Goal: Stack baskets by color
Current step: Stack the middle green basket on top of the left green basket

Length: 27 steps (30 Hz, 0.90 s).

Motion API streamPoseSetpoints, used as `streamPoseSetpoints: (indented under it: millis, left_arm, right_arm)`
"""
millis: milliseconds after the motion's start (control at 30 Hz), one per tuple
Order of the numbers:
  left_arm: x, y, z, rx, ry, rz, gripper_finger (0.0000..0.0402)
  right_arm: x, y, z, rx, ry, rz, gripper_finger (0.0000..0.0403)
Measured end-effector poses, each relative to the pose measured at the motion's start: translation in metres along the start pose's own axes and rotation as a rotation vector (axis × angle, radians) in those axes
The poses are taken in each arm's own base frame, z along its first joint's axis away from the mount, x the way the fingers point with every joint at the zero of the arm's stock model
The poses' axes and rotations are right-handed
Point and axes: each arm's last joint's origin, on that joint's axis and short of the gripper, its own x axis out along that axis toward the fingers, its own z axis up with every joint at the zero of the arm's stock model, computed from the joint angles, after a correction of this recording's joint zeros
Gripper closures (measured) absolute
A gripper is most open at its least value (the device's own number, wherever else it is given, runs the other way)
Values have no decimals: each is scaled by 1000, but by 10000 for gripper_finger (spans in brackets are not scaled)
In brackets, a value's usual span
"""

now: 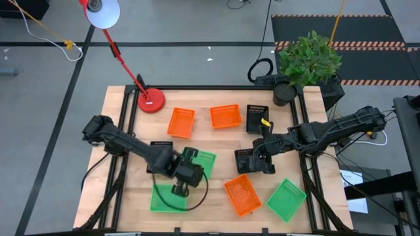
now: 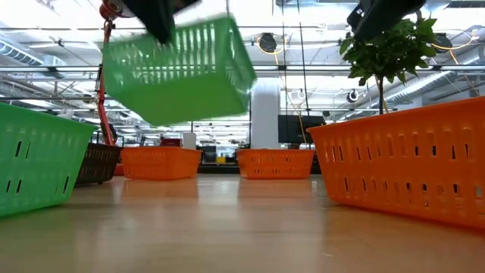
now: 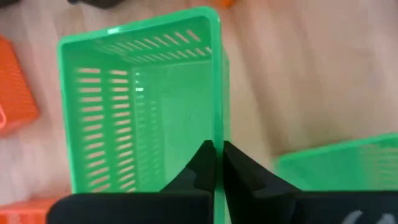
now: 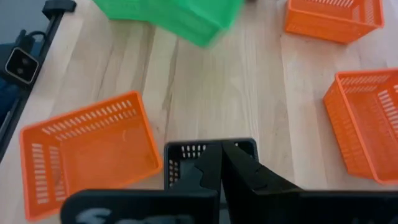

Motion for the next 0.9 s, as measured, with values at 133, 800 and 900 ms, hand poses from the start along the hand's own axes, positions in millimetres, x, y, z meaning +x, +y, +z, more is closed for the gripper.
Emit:
streamPoseSetpoints:
  millis: [133,800,900]
  left_arm:
    - [-38,-22,1,-90,-6,11,394]
    - [-71,-113,-27,-259,5,47,394]
    - [-60,-126,-29,-258,31,68,394]
  right_arm:
    - [-4,1,-1,-16,-6,3,403]
    - [-9,3,7,-27,-121,-48,403]
    - [-9,4,12,-20,-167,-41,403]
